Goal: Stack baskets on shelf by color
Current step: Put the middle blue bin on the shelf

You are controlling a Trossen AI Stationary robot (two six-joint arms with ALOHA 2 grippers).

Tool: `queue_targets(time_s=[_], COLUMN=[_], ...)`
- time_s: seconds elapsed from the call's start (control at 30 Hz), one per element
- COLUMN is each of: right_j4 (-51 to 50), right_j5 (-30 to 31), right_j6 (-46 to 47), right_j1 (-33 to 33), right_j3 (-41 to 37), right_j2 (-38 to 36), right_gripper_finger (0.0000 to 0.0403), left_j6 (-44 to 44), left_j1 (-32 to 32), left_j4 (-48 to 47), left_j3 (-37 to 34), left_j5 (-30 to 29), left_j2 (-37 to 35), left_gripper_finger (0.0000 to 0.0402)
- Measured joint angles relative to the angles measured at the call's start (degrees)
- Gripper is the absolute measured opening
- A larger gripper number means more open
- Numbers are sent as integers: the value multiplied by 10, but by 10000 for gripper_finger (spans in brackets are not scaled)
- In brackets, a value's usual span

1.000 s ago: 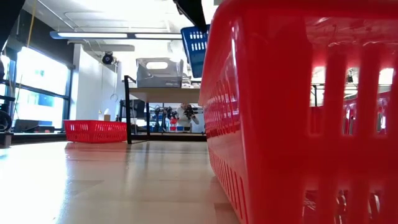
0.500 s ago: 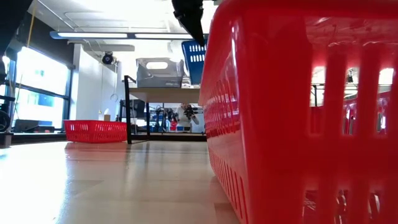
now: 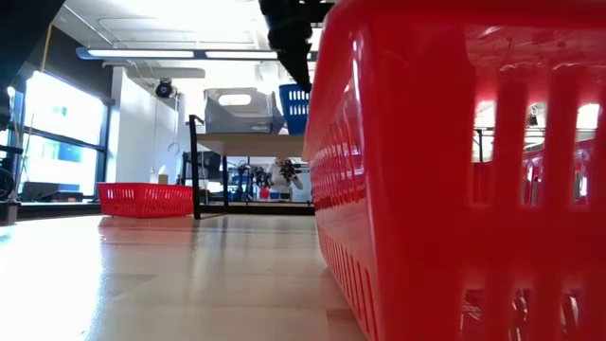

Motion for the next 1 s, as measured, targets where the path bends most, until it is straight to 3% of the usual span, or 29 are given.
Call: queue_targets(time_s=[0.63,1.0], right_j4=[2,3], right_j5=[7,7], right_j6=[-20,-30], right_j1=[0,0], right_j3=[0,0], right_j2=[0,0], right_gripper_finger=[75,75], left_j6=[50,39], left_j1=[14,14], left_j4=[2,1], left_j3=[0,0], left_j5=[-1,-3], left_j2=[24,22], left_gripper_finger=[2,38])
